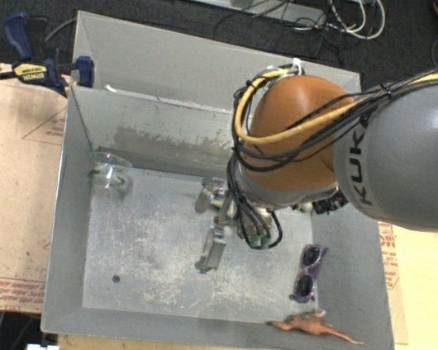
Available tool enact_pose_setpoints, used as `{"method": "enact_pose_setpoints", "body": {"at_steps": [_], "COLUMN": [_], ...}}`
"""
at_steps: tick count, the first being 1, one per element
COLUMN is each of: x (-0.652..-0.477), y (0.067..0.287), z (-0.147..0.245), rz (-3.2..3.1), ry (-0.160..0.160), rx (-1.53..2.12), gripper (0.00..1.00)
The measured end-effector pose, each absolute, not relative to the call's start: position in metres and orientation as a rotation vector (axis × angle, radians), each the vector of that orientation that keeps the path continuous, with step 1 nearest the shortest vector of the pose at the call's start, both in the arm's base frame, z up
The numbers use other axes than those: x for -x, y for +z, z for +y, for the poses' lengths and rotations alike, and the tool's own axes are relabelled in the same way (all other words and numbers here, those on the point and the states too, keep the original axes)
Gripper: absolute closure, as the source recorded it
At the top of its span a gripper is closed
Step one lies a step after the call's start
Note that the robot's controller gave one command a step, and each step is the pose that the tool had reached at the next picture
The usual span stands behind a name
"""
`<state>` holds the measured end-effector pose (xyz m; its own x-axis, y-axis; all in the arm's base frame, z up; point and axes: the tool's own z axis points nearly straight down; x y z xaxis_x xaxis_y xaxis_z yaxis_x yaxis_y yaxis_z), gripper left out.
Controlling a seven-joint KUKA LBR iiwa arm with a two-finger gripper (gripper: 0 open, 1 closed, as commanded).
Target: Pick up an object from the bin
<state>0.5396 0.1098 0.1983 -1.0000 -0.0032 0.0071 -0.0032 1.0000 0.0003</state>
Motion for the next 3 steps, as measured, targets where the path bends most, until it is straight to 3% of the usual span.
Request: {"method": "enact_pose_setpoints", "body": {"at_steps": [1, 2, 3], "x": [-0.541, -0.576, -0.524], "y": [0.203, 0.178, 0.154], "z": [0.109, 0.059, 0.028], "rz": [-3.142, -3.134, -3.139], "ry": [-0.002, -0.002, -0.003], "rx": [0.0, 0.189, 0.138], "gripper": [0.0, 0.0, 1.0]}}
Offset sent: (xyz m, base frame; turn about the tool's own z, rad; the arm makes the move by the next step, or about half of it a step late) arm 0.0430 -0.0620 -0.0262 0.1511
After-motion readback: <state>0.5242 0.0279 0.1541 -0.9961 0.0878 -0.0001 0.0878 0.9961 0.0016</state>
